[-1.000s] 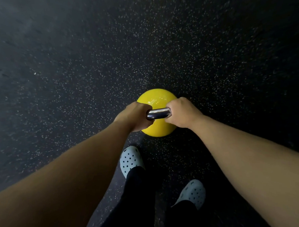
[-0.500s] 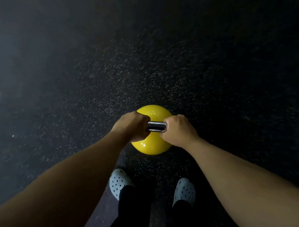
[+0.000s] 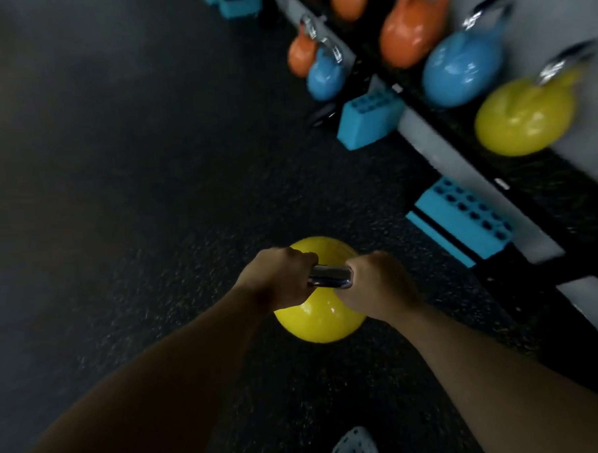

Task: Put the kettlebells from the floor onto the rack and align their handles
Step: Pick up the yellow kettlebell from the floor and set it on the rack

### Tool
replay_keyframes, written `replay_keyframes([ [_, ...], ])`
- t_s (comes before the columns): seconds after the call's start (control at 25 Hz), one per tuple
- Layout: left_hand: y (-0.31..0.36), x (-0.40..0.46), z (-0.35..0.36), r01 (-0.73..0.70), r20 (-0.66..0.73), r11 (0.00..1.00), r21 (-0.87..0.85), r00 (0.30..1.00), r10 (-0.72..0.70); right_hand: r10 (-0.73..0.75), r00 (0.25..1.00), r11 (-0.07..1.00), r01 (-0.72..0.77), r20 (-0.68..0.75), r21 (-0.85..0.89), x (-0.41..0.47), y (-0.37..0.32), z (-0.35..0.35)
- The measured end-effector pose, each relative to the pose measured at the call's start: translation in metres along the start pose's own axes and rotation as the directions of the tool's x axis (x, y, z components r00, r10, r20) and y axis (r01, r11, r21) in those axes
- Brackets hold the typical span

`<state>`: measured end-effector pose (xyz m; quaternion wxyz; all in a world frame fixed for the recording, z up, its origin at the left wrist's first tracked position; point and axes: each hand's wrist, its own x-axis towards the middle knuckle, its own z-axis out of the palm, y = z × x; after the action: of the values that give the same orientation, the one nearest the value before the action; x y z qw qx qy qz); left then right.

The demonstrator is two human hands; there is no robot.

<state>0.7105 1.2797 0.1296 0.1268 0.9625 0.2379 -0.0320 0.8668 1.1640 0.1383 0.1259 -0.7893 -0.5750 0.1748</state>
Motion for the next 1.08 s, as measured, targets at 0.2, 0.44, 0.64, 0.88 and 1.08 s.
replay_keyframes([
  [0.2,0.07,0.096,-0.037,-0.186,-0.053,0.983,-0.009,0.981,0.185,0.183,0.976,0.976,-0.195,-0.121,-0.097,-0.011,0.074,-0.072],
  [0.44,0.171,0.23,-0.069,-0.374,-0.141,0.926,0.048,0.915,0.377,0.341,0.889,0.918,-0.385,-0.304,-0.095,-0.014,0.186,-0.165],
  [0.64,0.229,0.335,-0.072,-0.494,-0.203,0.861,0.119,0.837,0.508,0.439,0.799,0.866,-0.497,-0.411,-0.042,-0.001,0.265,-0.212],
  [0.88,0.277,0.453,-0.07,-0.617,-0.196,0.768,0.169,0.743,0.64,0.557,0.694,0.787,-0.616,-0.457,0.023,0.034,0.351,-0.248],
  [1.08,0.31,0.532,-0.071,-0.683,-0.176,0.684,0.257,0.662,0.728,0.638,0.59,0.708,-0.703,-0.495,0.075,0.062,0.41,-0.268],
])
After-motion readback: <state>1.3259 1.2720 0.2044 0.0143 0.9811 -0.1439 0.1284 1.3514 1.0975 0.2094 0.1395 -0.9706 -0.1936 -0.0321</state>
